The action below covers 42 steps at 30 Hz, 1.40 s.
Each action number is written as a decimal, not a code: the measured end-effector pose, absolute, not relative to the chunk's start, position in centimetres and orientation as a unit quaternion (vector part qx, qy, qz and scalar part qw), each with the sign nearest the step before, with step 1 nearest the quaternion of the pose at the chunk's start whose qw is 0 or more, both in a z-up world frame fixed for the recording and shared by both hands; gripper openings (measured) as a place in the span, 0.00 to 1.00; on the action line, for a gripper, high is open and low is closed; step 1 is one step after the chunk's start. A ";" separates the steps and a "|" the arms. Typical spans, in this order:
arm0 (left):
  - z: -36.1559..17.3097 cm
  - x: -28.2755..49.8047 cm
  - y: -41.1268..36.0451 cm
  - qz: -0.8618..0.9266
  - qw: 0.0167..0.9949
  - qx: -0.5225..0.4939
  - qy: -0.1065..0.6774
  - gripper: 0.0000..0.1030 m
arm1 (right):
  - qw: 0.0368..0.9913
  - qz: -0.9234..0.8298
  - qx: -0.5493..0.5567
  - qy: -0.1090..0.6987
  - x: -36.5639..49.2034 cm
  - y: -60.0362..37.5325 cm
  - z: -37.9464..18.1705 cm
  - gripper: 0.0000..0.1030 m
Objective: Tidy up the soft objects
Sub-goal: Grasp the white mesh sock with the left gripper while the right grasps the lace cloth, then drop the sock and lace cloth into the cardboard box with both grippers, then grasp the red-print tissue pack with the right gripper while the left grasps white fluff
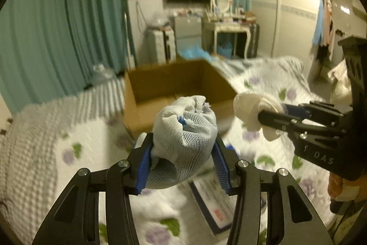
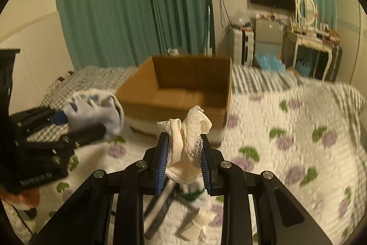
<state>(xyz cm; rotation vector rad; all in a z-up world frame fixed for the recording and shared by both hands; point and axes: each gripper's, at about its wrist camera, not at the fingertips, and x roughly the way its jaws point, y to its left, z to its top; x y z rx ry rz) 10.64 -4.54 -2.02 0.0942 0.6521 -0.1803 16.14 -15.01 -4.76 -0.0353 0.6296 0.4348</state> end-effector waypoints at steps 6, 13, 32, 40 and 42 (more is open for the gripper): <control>2.6 13.5 -2.9 -0.074 0.955 0.035 0.285 0.47 | 0.933 0.233 -0.033 0.273 20.4 -13.0 -0.6 0.25; 1.3 21.3 -2.2 -0.055 0.955 0.032 0.290 0.47 | 0.925 0.244 -0.027 0.289 28.6 -10.4 -1.5 0.25; -1.5 22.9 -1.3 -0.015 0.955 0.056 0.290 0.88 | 0.953 0.148 -0.001 0.266 28.6 -14.6 -1.2 0.94; 6.3 13.4 0.8 -0.015 0.972 0.066 0.226 0.91 | 0.970 0.120 -0.027 0.211 18.3 -14.2 7.6 0.99; 7.3 10.9 1.6 -0.018 0.974 0.062 0.216 0.92 | 0.973 0.111 -0.038 0.199 15.6 -13.7 8.9 0.99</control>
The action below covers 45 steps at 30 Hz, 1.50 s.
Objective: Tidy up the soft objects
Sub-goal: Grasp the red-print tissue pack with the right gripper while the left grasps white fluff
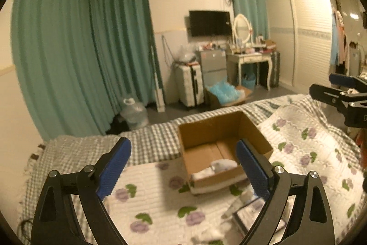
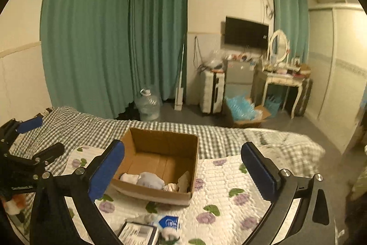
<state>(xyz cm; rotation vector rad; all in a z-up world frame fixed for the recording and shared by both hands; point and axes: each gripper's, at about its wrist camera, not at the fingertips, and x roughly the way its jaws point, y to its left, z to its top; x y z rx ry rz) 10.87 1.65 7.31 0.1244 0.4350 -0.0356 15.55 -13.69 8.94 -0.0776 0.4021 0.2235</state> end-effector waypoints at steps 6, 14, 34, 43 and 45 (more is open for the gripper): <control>6.4 5.5 2.7 0.005 0.978 0.075 0.195 0.91 | 0.964 0.130 -0.048 0.226 10.5 -11.6 7.2 0.99; -1.6 4.5 4.0 -0.017 0.965 0.025 0.260 0.91 | 0.916 0.153 -0.056 0.366 9.9 -7.8 -5.9 0.99; -14.1 8.2 4.2 -0.055 0.923 0.021 0.380 0.91 | 0.894 0.125 -0.018 0.429 13.2 -7.6 -15.1 0.82; -17.0 11.0 2.0 -0.089 0.904 0.010 0.419 0.74 | 0.898 0.134 -0.005 0.420 13.0 -8.3 -14.5 0.80; -17.3 11.4 1.7 -0.093 0.902 0.005 0.421 0.60 | 0.898 0.134 -0.004 0.419 13.0 -8.3 -14.5 0.80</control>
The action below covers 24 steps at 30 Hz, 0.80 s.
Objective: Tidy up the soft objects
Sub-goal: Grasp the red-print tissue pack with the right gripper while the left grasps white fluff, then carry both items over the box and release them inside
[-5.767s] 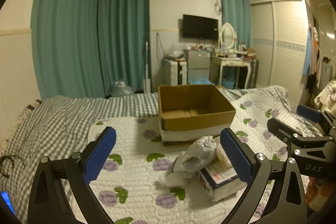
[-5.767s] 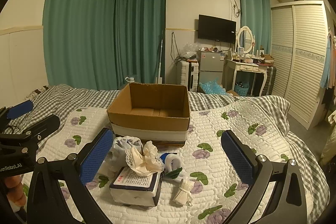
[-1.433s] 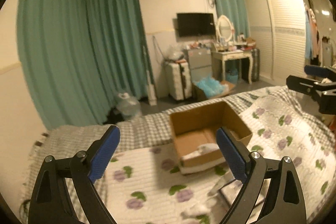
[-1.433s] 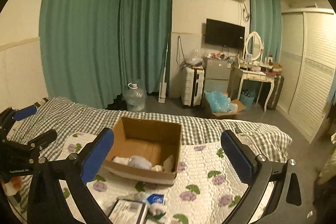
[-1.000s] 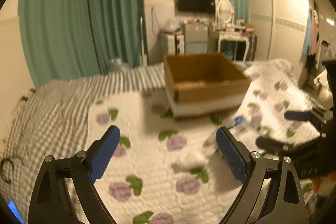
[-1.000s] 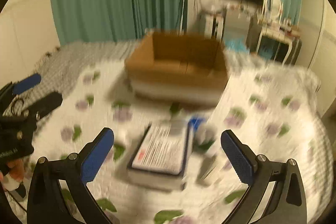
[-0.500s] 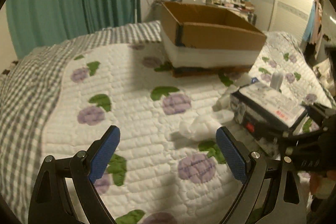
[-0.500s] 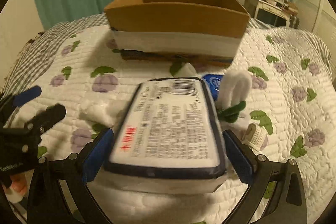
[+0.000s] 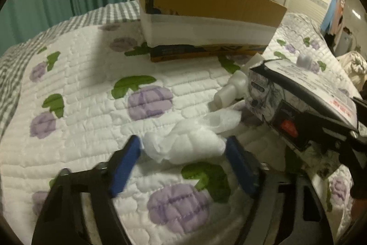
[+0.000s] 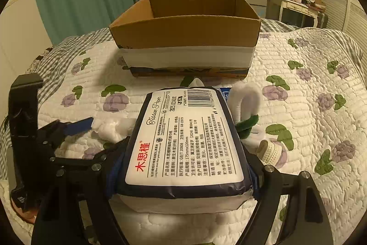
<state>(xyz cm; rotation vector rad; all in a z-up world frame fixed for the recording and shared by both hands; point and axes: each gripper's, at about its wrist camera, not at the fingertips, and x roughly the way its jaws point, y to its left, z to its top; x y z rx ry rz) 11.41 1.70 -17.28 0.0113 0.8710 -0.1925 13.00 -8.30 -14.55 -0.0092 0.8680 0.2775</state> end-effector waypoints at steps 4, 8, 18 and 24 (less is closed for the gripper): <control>-17.6 11.7 2.0 -0.086 0.899 -0.006 0.430 0.43 | 0.897 0.136 -0.004 0.420 12.8 -8.4 -14.8 0.80; -16.7 10.4 2.2 -0.078 0.908 -0.002 0.412 0.43 | 0.901 0.137 -0.003 0.413 12.5 -8.5 -14.4 0.79; -12.4 5.6 2.0 -0.042 0.921 0.005 0.386 0.43 | 0.917 0.147 -0.007 0.370 9.8 -8.6 -11.3 0.78; -10.0 2.7 1.5 -0.016 0.928 0.002 0.372 0.43 | 0.929 0.159 -0.009 0.334 7.3 -9.4 -8.2 0.78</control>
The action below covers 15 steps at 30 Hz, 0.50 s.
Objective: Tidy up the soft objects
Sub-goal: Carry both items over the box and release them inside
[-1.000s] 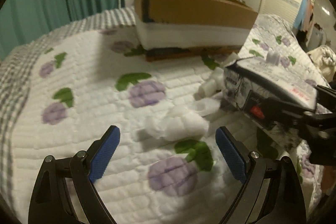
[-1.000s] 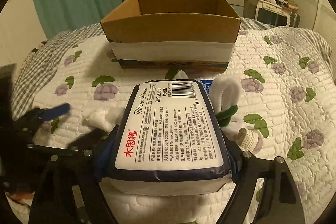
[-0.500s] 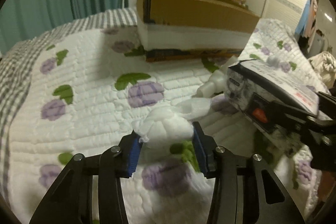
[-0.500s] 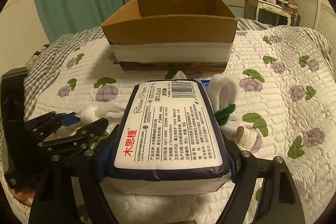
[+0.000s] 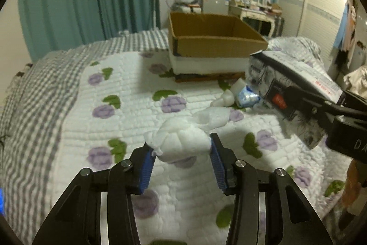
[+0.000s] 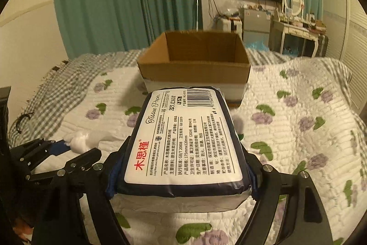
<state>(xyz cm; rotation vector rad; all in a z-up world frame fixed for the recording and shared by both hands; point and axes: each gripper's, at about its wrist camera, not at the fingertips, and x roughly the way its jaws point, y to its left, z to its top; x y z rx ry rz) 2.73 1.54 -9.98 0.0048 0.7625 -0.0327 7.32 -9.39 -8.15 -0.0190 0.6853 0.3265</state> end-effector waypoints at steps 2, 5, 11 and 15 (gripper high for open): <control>-9.2 2.0 1.5 -0.008 0.931 -0.003 0.366 0.43 | 0.932 0.163 -0.009 0.323 6.7 -9.8 -7.0 0.78; -7.6 1.0 1.5 0.006 0.936 -0.007 0.352 0.43 | 0.937 0.170 -0.005 0.305 6.0 -10.6 -5.1 0.78; -3.8 1.2 1.0 0.031 0.952 0.002 0.304 0.43 | 0.948 0.183 -0.004 0.261 7.4 -11.9 -1.0 0.78; -1.4 3.6 0.3 0.027 0.959 0.012 0.283 0.43 | 0.953 0.189 -0.021 0.234 9.9 -12.4 1.4 0.78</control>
